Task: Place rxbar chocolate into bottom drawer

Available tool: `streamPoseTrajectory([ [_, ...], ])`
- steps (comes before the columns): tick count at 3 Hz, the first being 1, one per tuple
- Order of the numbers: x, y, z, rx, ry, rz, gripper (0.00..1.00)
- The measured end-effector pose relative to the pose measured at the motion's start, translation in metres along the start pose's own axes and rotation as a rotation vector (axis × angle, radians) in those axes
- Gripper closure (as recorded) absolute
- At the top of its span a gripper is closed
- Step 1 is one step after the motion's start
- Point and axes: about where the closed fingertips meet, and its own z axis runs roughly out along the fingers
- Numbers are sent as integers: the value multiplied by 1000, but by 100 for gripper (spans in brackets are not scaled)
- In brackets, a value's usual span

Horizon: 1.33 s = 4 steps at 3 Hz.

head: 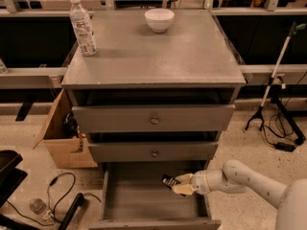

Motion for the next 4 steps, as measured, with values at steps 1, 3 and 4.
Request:
streamPoseTrajectory([
  [1,-4,-17,78,-26,14,-8,100],
  [3,21,-32,194,33,17,-77,100],
  [4,26,-35,202,49,16,-79,85],
])
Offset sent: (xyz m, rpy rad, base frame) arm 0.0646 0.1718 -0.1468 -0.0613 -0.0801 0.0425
